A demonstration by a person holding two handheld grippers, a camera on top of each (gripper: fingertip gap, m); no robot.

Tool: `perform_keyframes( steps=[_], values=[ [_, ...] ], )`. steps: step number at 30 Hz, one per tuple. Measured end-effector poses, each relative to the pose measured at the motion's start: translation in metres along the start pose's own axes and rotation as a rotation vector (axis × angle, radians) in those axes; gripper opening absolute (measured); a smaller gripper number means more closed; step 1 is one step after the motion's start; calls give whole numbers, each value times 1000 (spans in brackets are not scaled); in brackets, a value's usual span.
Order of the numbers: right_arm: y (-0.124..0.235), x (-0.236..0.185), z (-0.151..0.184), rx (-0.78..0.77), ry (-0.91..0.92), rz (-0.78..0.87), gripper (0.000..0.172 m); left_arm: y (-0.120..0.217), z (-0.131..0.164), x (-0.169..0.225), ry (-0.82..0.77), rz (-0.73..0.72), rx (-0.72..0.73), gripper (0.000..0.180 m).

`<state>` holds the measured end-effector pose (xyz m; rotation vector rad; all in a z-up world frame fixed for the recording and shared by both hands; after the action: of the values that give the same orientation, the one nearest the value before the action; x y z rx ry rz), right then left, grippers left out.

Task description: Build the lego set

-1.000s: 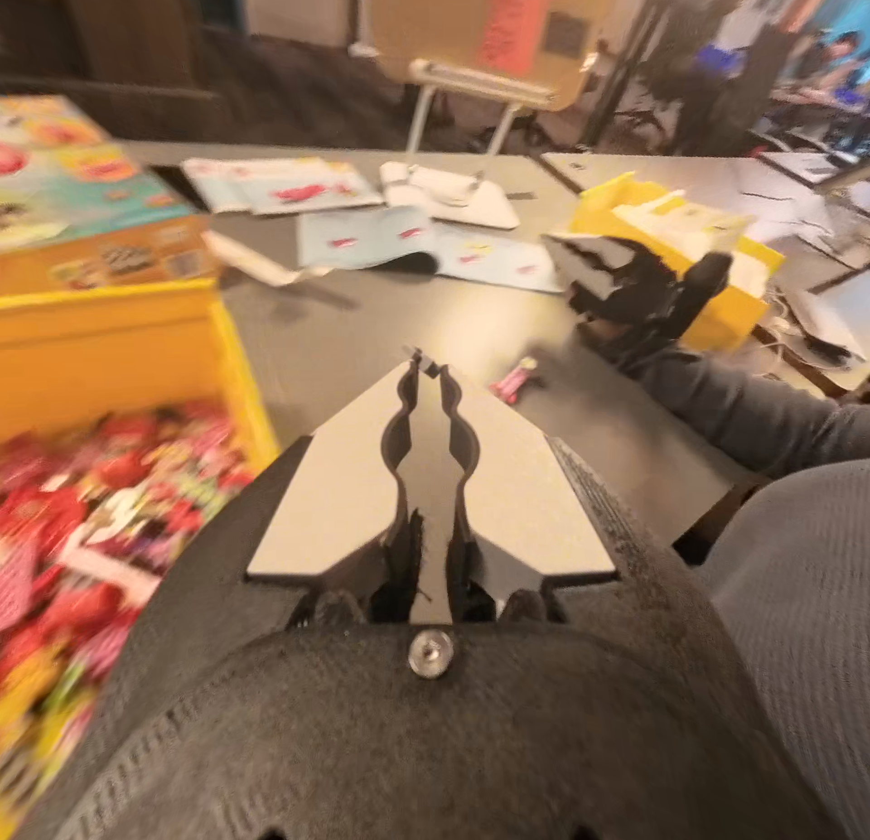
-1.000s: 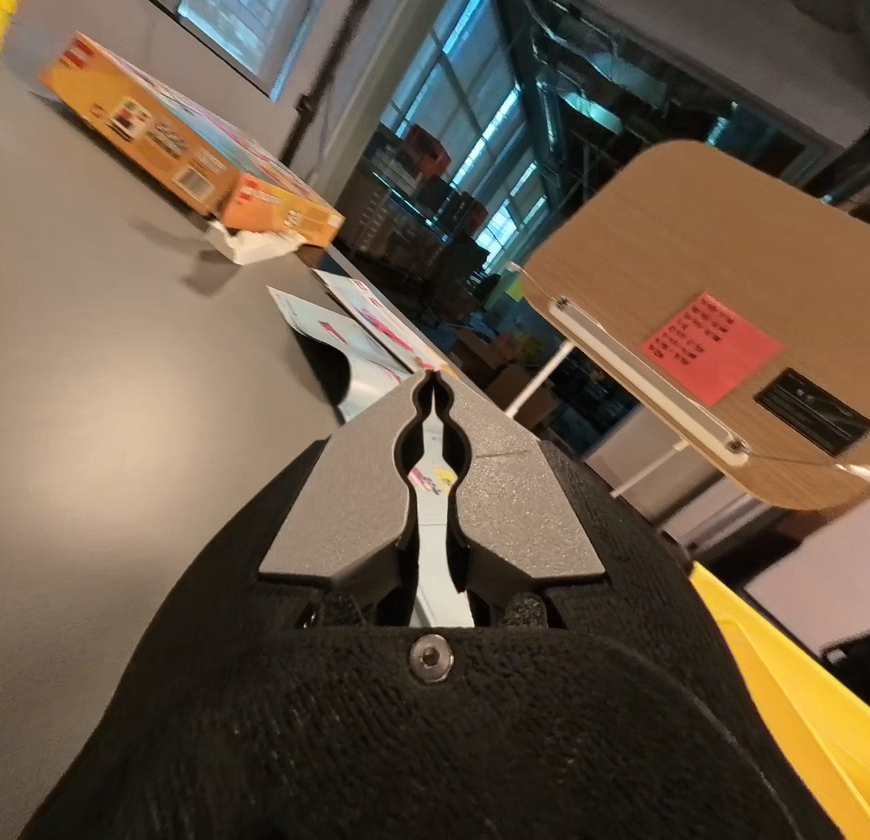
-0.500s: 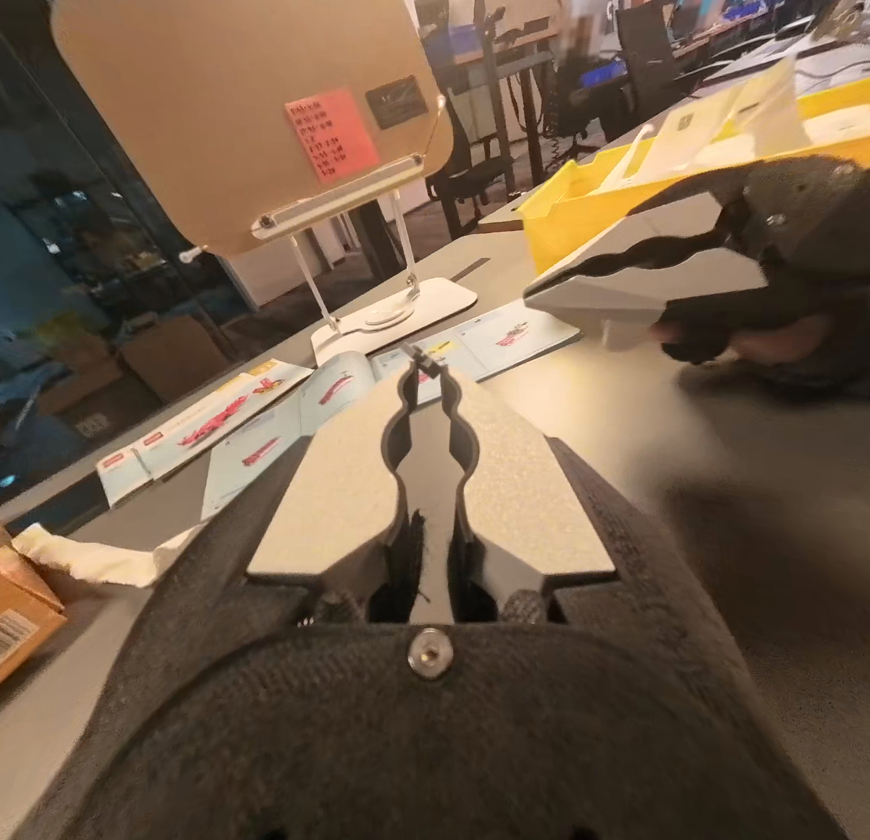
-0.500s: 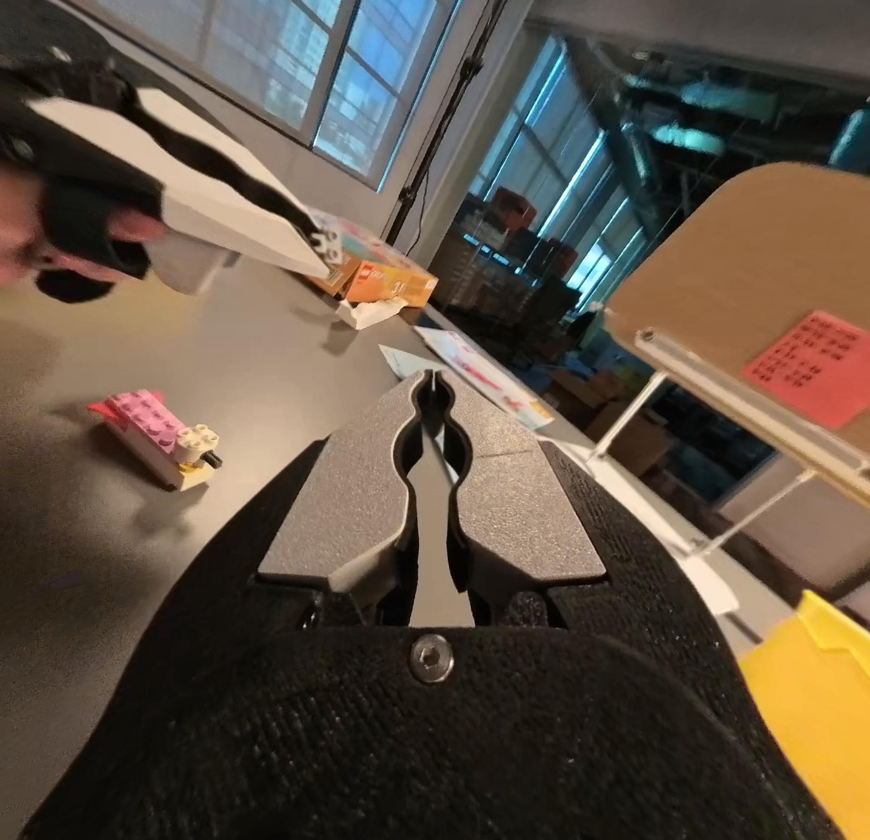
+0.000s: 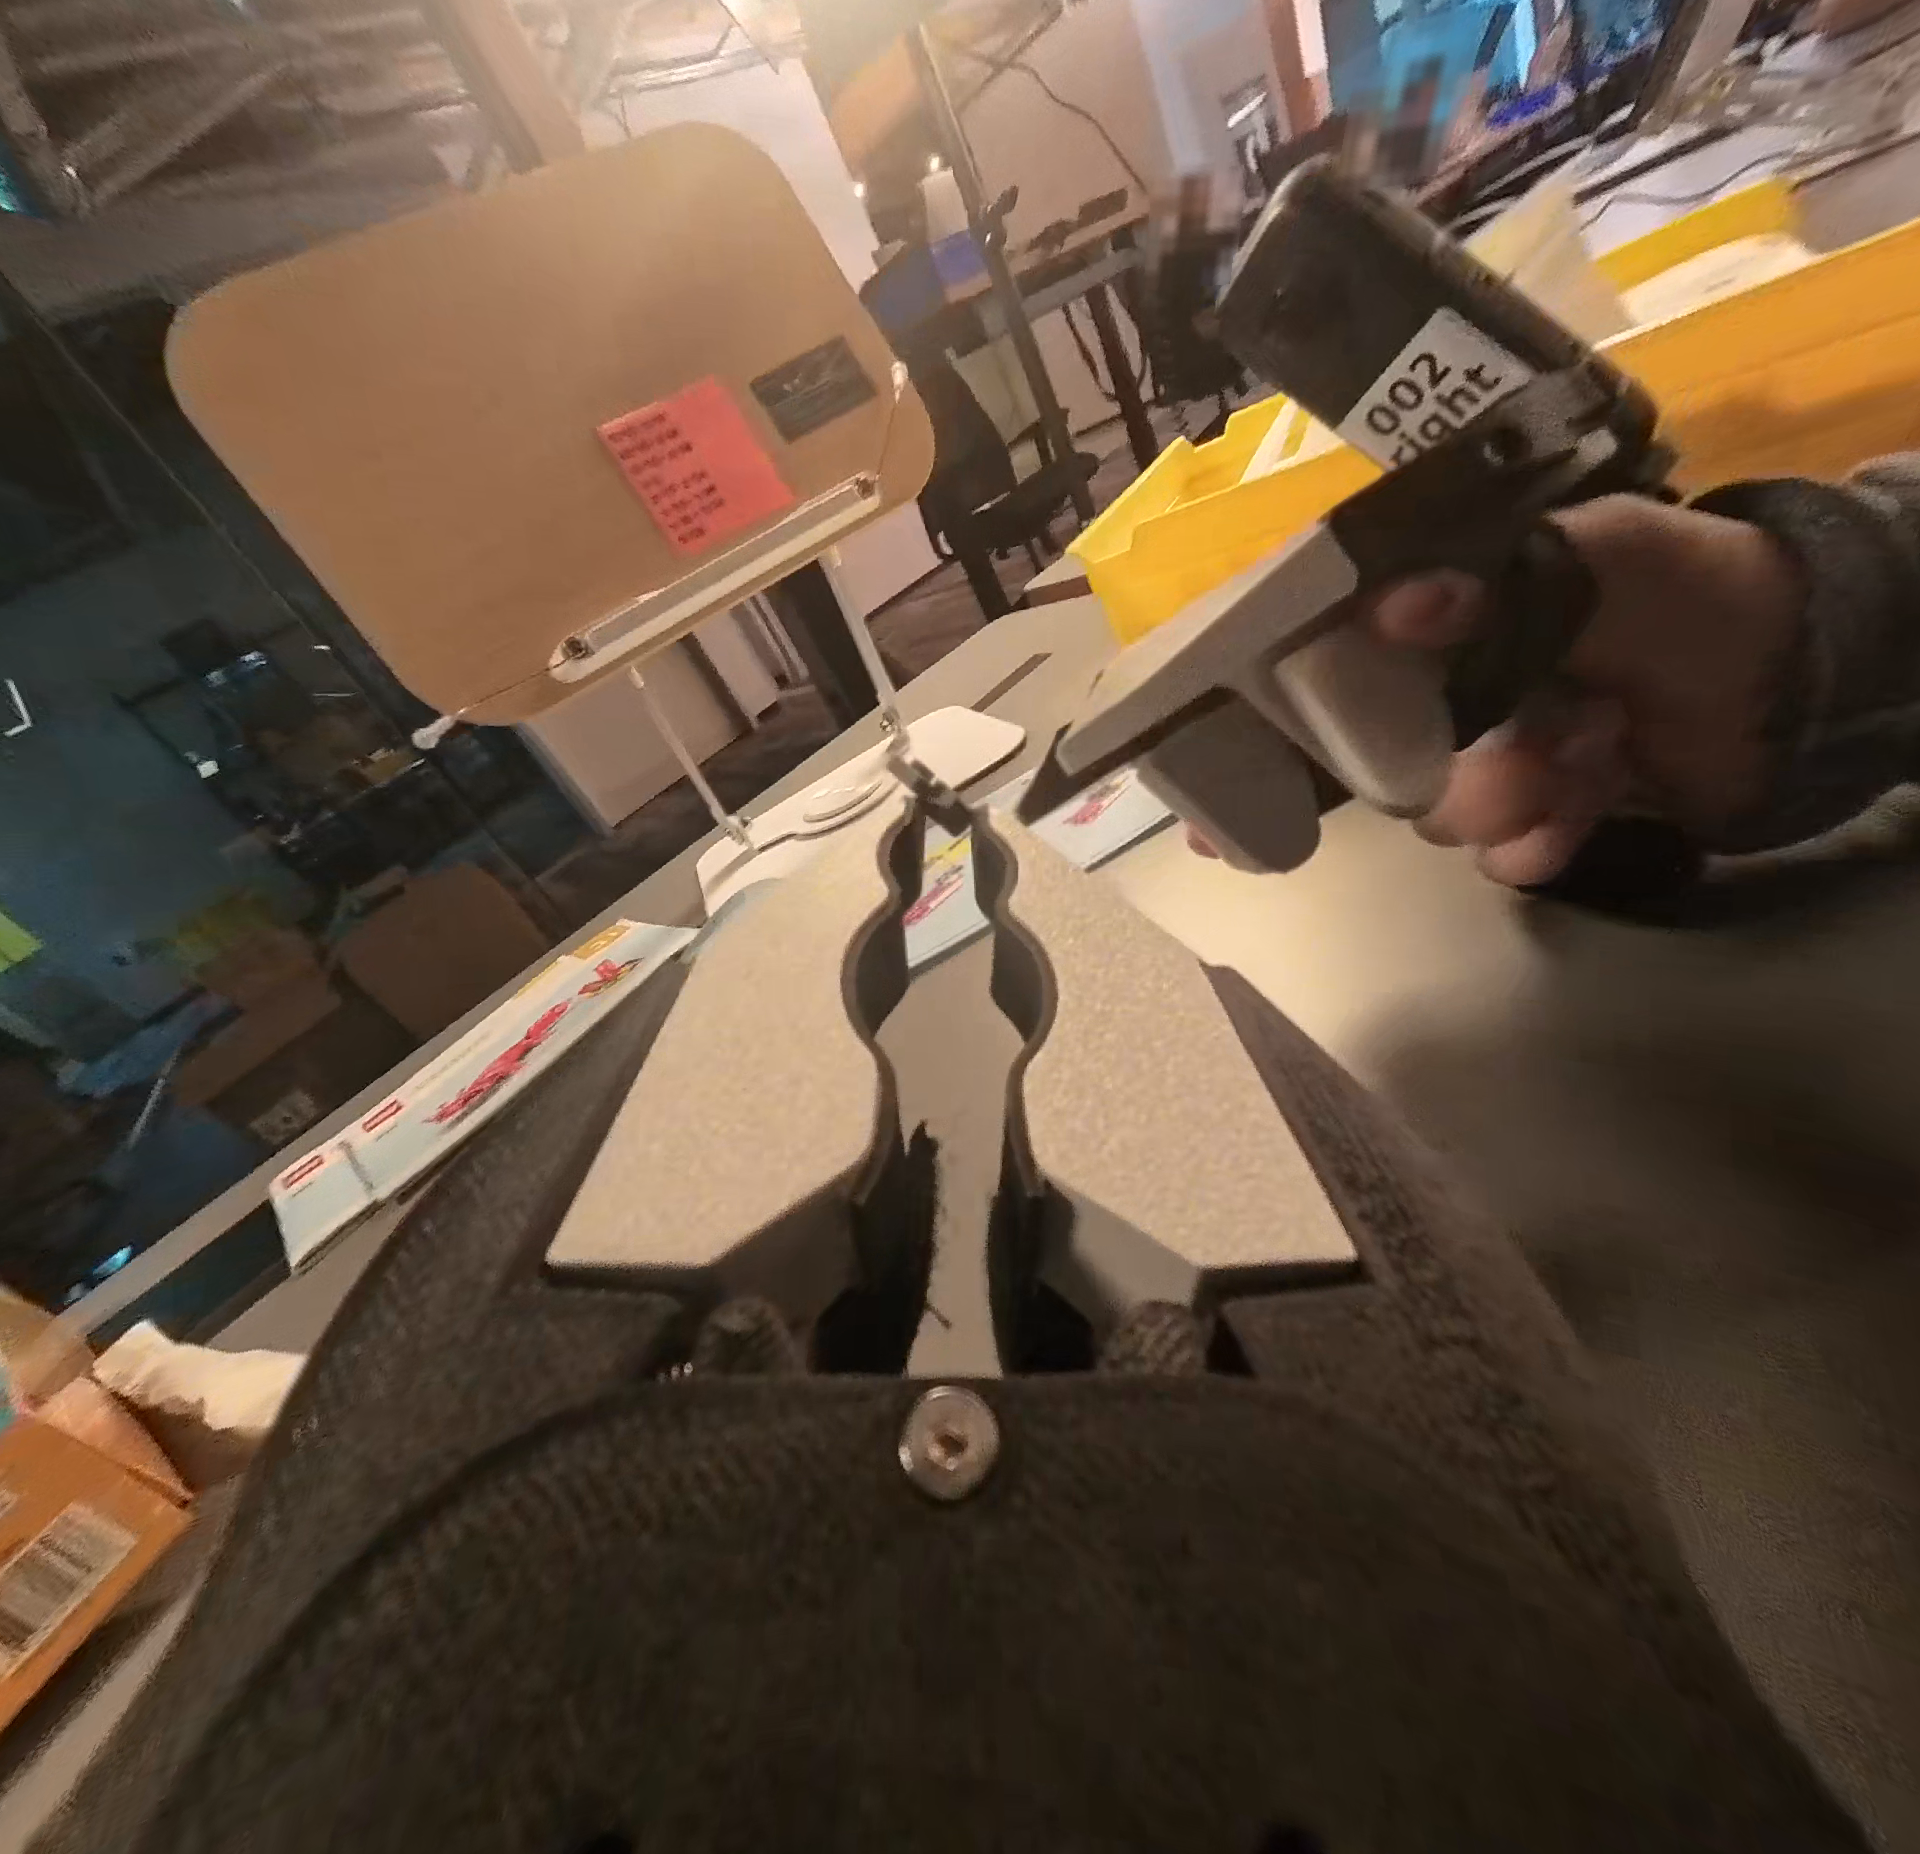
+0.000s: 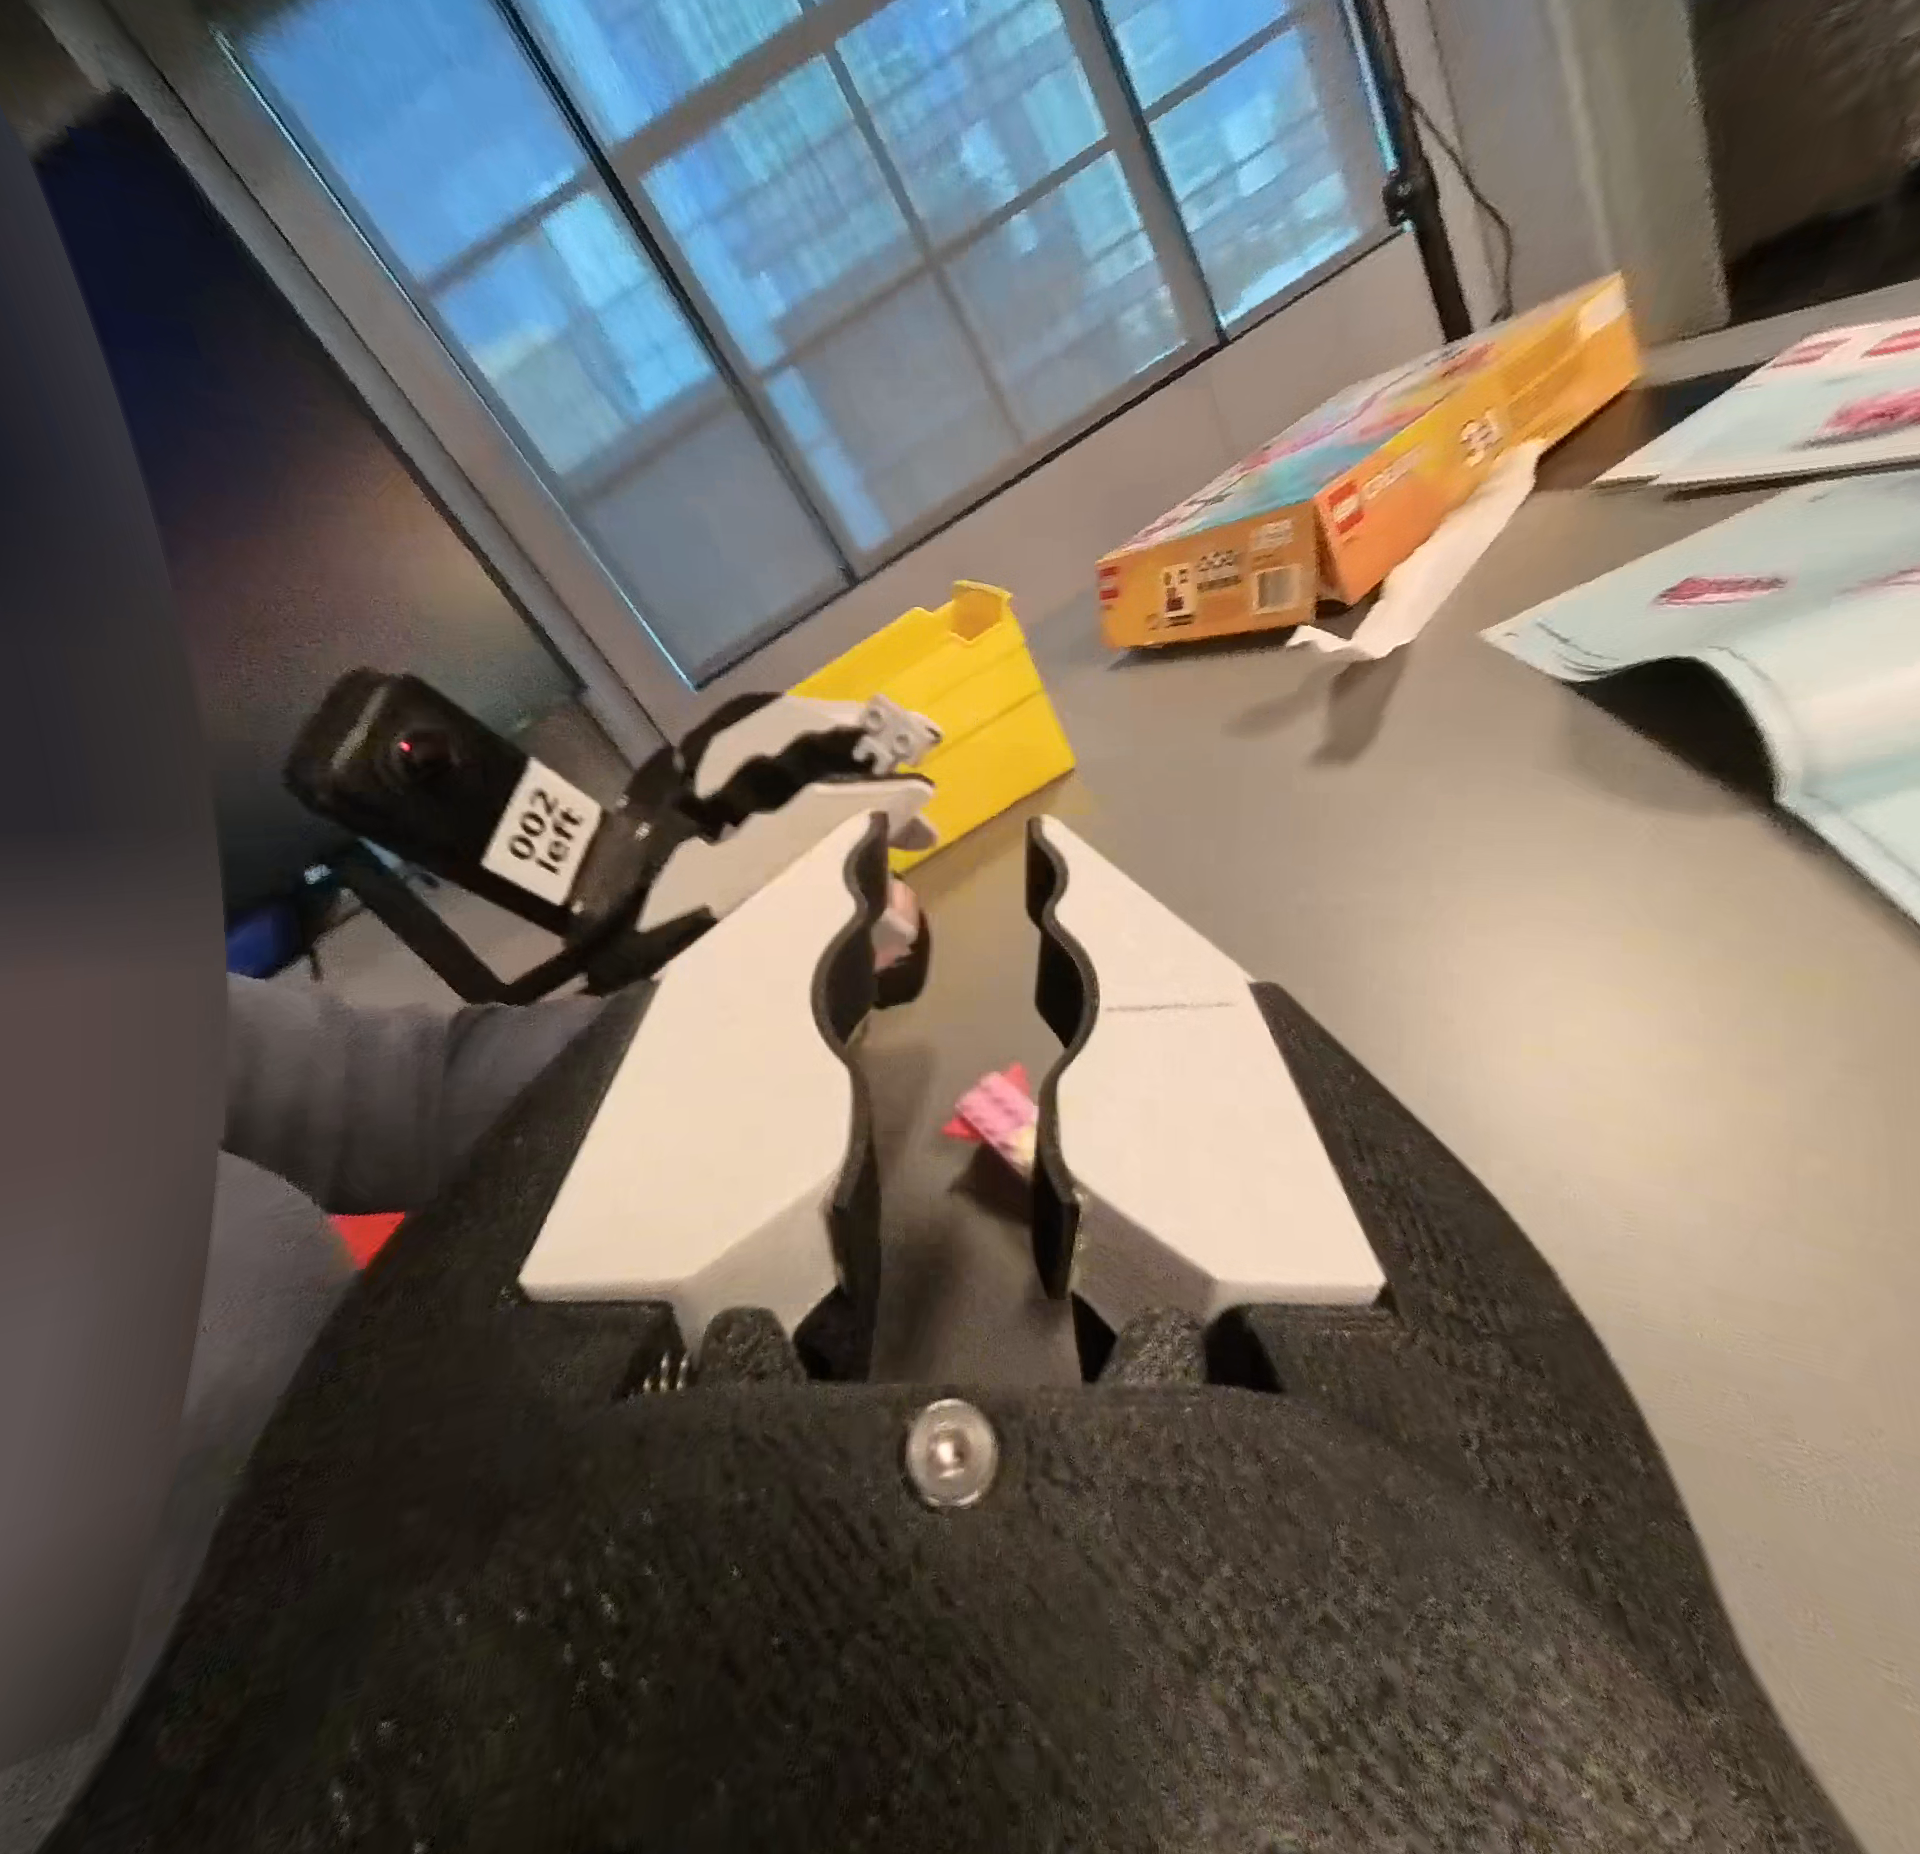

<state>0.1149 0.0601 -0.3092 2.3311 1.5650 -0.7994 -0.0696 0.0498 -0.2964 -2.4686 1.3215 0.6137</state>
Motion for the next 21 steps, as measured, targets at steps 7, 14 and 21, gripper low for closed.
perform_keyframes(
  steps=[7, 14, 21],
  values=[
    [-9, -15, 3, 2, 40, 33, 21, -3, -2, 7, -78, -13, -63, 8],
    [-9, -11, 5, 27, -101, 53, 22, -7, -3, 23, -348, -121, -101, 6],
    [-11, -9, 6, 49, -163, 1, 20, -6, -3, 22, -315, -104, -84, 6]
  ],
)
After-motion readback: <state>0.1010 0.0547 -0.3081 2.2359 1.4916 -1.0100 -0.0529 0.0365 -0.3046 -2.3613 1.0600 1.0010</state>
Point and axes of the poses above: each gripper's, where its closed fingertips meet, y back along the fingers, z out of its underside, x = y × z across the jaws, the point moved 10 cm from there along y, back along the fingers, and after that the axes turned 3 degrees about -y, right-handed, at the moved point
